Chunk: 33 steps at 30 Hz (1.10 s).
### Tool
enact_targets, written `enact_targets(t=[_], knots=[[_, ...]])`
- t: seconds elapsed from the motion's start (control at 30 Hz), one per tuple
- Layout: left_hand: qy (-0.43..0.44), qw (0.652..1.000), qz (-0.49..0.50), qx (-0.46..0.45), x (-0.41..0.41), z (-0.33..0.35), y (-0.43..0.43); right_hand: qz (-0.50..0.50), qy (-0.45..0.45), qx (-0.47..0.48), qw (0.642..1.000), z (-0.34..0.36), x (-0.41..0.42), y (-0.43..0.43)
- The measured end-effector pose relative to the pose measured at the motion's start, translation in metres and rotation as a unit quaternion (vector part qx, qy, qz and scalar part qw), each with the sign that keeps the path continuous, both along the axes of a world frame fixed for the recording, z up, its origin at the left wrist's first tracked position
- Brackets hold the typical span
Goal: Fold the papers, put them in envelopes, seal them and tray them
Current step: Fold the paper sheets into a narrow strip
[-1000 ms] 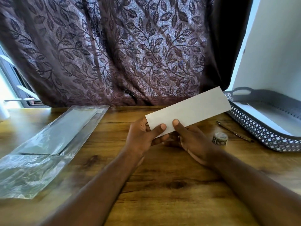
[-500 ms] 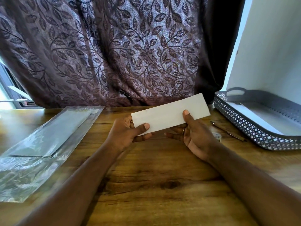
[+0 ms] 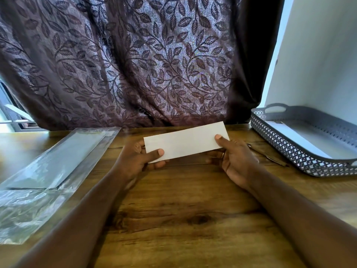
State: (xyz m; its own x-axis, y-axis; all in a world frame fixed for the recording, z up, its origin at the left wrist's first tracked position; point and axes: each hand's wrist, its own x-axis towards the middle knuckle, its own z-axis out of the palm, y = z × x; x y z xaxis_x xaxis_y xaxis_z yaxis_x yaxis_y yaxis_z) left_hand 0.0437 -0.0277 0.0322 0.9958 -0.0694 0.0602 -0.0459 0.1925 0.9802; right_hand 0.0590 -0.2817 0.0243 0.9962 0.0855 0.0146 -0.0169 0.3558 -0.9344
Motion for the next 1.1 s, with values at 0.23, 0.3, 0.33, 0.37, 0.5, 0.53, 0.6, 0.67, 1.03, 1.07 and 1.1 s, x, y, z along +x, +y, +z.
enact_targets(t=[0.23, 0.3, 0.33, 0.37, 0.5, 0.53, 0.6, 0.67, 1.03, 1.07, 1.1], knots=[[0.000, 0.978, 0.109, -0.179, 0.009, -0.002, 0.012, 0.028, -0.070, -0.264, 0.962, 0.000, -0.009, 0.004], [-0.019, 0.969, 0.090, -0.229, 0.004, -0.001, 0.002, 0.029, -0.072, -0.249, 0.965, 0.000, -0.010, 0.008], [-0.025, 0.970, 0.066, -0.233, 0.001, -0.002, -0.006, 0.026, -0.071, -0.224, 0.972, 0.001, -0.011, 0.010], [-0.030, 0.973, 0.036, -0.224, -0.002, -0.003, -0.014, 0.023, -0.073, -0.198, 0.977, 0.002, -0.011, 0.012], [-0.037, 0.989, -0.069, -0.126, -0.017, -0.009, -0.048, 0.044, -0.087, -0.164, 0.982, 0.002, -0.022, 0.030], [-0.035, 0.991, -0.064, -0.111, -0.021, -0.010, -0.054, 0.058, -0.088, -0.165, 0.981, 0.001, -0.026, 0.036], [-0.023, 0.995, -0.029, -0.098, -0.024, -0.009, -0.063, 0.079, -0.098, -0.170, 0.977, -0.001, -0.033, 0.043], [-0.020, 0.994, -0.003, -0.109, -0.024, -0.007, -0.064, 0.075, -0.110, -0.181, 0.974, -0.002, -0.035, 0.046], [-0.024, 0.974, 0.094, -0.207, -0.010, 0.006, -0.038, 0.068, -0.105, -0.188, 0.974, 0.005, -0.021, 0.028], [-0.029, 0.973, 0.103, -0.207, -0.009, 0.007, -0.033, 0.066, -0.101, -0.190, 0.974, 0.005, -0.021, 0.025], [-0.031, 0.972, 0.111, -0.207, -0.008, 0.008, -0.029, 0.063, -0.098, -0.194, 0.974, 0.005, -0.019, 0.023]])
